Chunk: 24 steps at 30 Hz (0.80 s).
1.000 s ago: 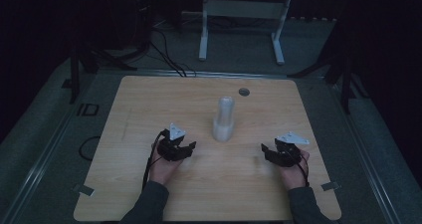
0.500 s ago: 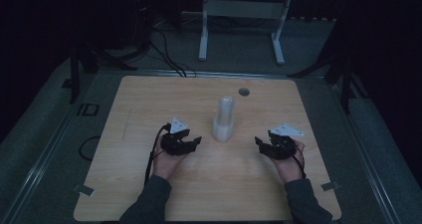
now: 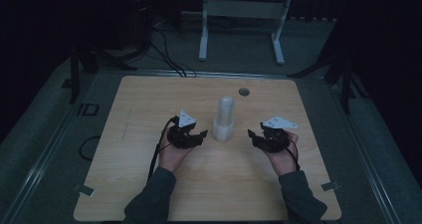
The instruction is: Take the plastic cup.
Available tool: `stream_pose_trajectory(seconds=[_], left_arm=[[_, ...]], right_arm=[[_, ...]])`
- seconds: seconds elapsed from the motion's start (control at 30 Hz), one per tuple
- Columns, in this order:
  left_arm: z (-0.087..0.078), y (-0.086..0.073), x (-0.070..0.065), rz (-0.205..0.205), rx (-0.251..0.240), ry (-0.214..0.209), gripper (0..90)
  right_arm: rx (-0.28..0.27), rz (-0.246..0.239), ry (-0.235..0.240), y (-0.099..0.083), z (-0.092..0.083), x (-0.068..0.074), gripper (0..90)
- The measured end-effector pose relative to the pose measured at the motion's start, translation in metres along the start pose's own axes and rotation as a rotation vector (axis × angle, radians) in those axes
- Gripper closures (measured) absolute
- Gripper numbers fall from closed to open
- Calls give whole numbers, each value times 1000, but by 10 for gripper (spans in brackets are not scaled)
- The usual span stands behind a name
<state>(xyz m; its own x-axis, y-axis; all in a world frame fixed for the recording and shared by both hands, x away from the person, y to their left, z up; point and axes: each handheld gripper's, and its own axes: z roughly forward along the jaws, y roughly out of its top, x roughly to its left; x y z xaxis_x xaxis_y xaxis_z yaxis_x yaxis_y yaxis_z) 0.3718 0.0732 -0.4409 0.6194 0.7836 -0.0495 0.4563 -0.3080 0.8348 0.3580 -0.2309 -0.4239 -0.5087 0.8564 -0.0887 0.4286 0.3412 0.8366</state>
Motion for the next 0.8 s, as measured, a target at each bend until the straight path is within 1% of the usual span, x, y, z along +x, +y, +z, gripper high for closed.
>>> stream_pose_trajectory(seconds=[0.07,0.13,0.33,0.47,0.53,0.6,0.67,0.73,0.8], left_arm=[[1,2,-1,6,-5,-4,420],[3,4,-1,6,-8,-10,403],[10,8,-6,14,-28,-34,329],[16,10,-11,35,-33,-47,284],[18,12,-14,47,-41,-35,258],[22,13,-16,45,-55,-39,233],[26,15,-18,50,-55,-41,212],[30,17,-20,55,-49,-31,185],[34,18,-22,48,-53,-29,167]], right_arm=[[-2,-5,7,4,1,2,414],[-10,0,24,7,1,3,405],[-25,-11,32,20,2,7,382],[-39,-23,41,27,2,11,372],[-41,-27,45,30,2,12,365],[-44,-28,52,33,3,13,359],[-44,-28,50,35,3,13,353],[-46,-31,50,37,3,14,349],[-49,-31,50,38,3,13,346]])
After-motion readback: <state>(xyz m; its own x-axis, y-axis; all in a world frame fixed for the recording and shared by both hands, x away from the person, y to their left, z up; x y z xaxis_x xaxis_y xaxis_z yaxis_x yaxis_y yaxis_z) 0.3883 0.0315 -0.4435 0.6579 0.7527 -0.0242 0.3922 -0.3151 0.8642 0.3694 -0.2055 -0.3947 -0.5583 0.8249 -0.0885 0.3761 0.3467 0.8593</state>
